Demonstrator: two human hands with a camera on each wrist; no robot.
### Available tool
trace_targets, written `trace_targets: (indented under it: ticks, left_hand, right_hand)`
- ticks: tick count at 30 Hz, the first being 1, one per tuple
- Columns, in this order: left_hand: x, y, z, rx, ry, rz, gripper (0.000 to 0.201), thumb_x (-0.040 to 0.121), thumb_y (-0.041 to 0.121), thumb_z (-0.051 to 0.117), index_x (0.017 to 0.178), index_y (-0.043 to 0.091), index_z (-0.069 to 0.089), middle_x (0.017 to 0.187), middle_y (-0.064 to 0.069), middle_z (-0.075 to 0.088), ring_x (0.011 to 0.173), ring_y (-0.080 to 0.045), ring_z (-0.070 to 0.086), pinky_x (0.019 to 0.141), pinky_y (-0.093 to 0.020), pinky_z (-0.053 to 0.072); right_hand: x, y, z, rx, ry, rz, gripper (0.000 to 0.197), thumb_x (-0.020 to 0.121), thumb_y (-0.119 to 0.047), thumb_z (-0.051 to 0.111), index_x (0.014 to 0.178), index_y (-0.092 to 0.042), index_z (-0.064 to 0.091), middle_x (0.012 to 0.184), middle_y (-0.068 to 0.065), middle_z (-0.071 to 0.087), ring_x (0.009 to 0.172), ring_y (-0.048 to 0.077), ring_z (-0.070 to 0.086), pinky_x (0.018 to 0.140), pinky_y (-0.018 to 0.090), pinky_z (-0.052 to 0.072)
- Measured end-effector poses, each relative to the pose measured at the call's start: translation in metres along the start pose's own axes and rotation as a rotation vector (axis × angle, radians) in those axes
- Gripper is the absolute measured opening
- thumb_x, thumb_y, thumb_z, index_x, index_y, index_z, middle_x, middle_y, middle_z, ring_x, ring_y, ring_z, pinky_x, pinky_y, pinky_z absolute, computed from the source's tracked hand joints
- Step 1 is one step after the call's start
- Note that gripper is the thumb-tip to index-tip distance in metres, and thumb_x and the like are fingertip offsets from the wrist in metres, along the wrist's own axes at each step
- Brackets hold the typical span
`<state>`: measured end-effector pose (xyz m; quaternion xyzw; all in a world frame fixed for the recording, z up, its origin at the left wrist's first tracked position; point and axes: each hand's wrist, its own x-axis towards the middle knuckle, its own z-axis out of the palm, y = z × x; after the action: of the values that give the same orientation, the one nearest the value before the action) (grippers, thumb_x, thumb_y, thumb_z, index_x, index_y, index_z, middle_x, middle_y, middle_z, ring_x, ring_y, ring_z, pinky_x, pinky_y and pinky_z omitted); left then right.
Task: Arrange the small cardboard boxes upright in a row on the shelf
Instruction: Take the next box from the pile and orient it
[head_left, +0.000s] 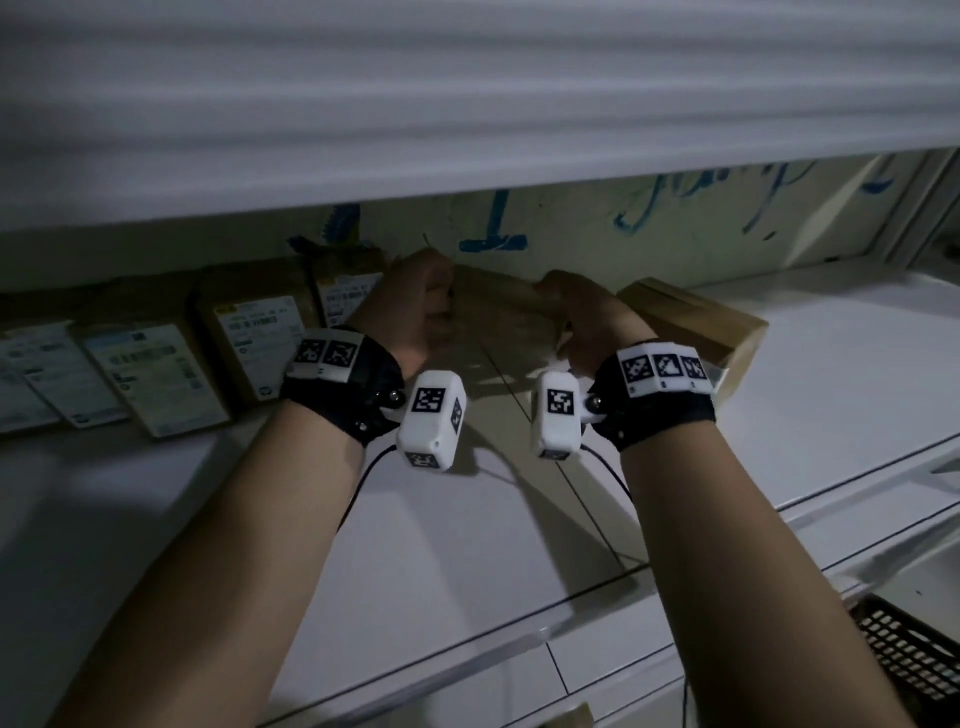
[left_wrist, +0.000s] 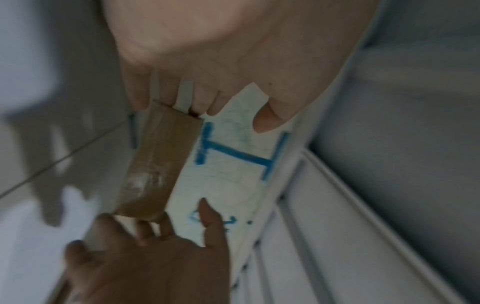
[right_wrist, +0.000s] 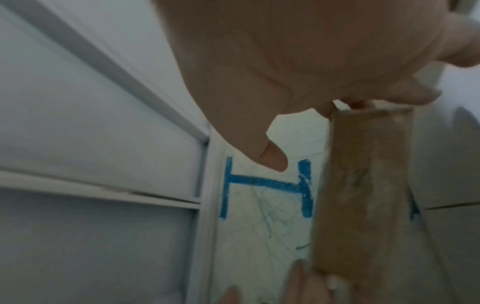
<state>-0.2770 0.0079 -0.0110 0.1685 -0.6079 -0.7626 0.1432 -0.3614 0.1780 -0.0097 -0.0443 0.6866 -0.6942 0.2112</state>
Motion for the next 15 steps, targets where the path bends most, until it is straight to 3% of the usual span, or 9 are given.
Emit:
trace_targets:
  ticks: [1,3,5,7,9,11,13,15]
  left_hand:
    - [-0.004,0.004,-0.004,0.007,0.011,0.036,0.018,0.107,0.024,0.046,0.096,0.025,0.059,0.100,0.005,0.064,0.091,-0.014,0.062,0.079,-0.030,0.051]
    - [-0.012,0.011,-0.010,0.067,0.021,0.089,0.015,0.107,0.029,0.046,0.105,0.031,0.061,0.113,0.009,0.065,0.108,-0.015,0.061,0.090,-0.035,0.049]
    - [-0.020,0.015,-0.014,0.098,0.043,0.086,0.023,0.100,0.041,0.051,0.111,0.028,0.067,0.105,0.011,0.069,0.095,-0.015,0.061,0.081,-0.033,0.048]
    - [-0.027,0.013,-0.017,0.123,0.072,0.069,0.026,0.097,0.039,0.056,0.106,0.022,0.073,0.082,0.014,0.073,0.074,-0.011,0.058,0.067,-0.028,0.043]
    - [-0.037,0.010,-0.019,0.155,0.072,0.071,0.019,0.101,0.029,0.058,0.091,0.026,0.074,0.067,0.016,0.072,0.068,-0.006,0.061,0.065,-0.027,0.043]
    - [-0.045,0.004,-0.023,0.163,0.065,0.113,0.020,0.099,0.011,0.060,0.097,0.025,0.075,0.080,0.010,0.073,0.074,-0.004,0.066,0.068,-0.025,0.047]
    - [-0.053,0.000,-0.030,0.138,0.056,0.205,0.037,0.090,-0.009,0.063,0.118,0.012,0.075,0.100,0.000,0.075,0.080,-0.005,0.070,0.067,-0.021,0.052]
    - [-0.061,0.000,-0.032,0.146,0.039,0.269,0.050,0.084,-0.018,0.062,0.124,0.010,0.073,0.109,-0.002,0.078,0.087,-0.008,0.072,0.063,-0.017,0.053]
  right_hand:
    - [-0.006,-0.001,0.001,-0.013,-0.015,0.036,0.023,0.101,-0.033,0.062,0.111,-0.012,0.064,0.102,0.010,0.065,0.089,0.028,0.065,0.081,0.037,0.052]
    - [-0.012,0.003,0.000,-0.005,-0.054,0.074,0.044,0.096,-0.041,0.066,0.130,-0.015,0.057,0.114,0.008,0.061,0.113,0.035,0.061,0.105,0.053,0.046]
    - [-0.015,0.010,-0.005,0.068,-0.042,0.070,0.053,0.095,-0.041,0.066,0.140,-0.016,0.053,0.112,0.004,0.058,0.124,0.035,0.056,0.115,0.060,0.036]
    - [-0.020,0.020,-0.009,0.114,-0.063,0.050,0.054,0.092,-0.042,0.068,0.138,-0.018,0.055,0.119,0.004,0.060,0.123,0.033,0.058,0.113,0.060,0.037]
    - [-0.025,0.029,-0.013,0.156,-0.072,0.034,0.051,0.086,-0.044,0.070,0.132,-0.023,0.061,0.132,0.004,0.062,0.124,0.033,0.060,0.109,0.058,0.040]
    - [-0.029,0.033,-0.013,0.180,-0.089,0.034,0.036,0.087,-0.041,0.067,0.120,-0.026,0.067,0.132,0.003,0.067,0.122,0.032,0.064,0.102,0.051,0.044]
    - [-0.035,0.036,-0.011,0.186,-0.106,0.044,0.025,0.091,-0.037,0.063,0.111,-0.026,0.071,0.129,0.001,0.072,0.117,0.031,0.068,0.093,0.044,0.045]
    - [-0.040,0.036,-0.008,0.159,-0.113,0.040,0.022,0.092,-0.037,0.061,0.107,-0.026,0.073,0.121,-0.001,0.075,0.113,0.029,0.071,0.099,0.046,0.045]
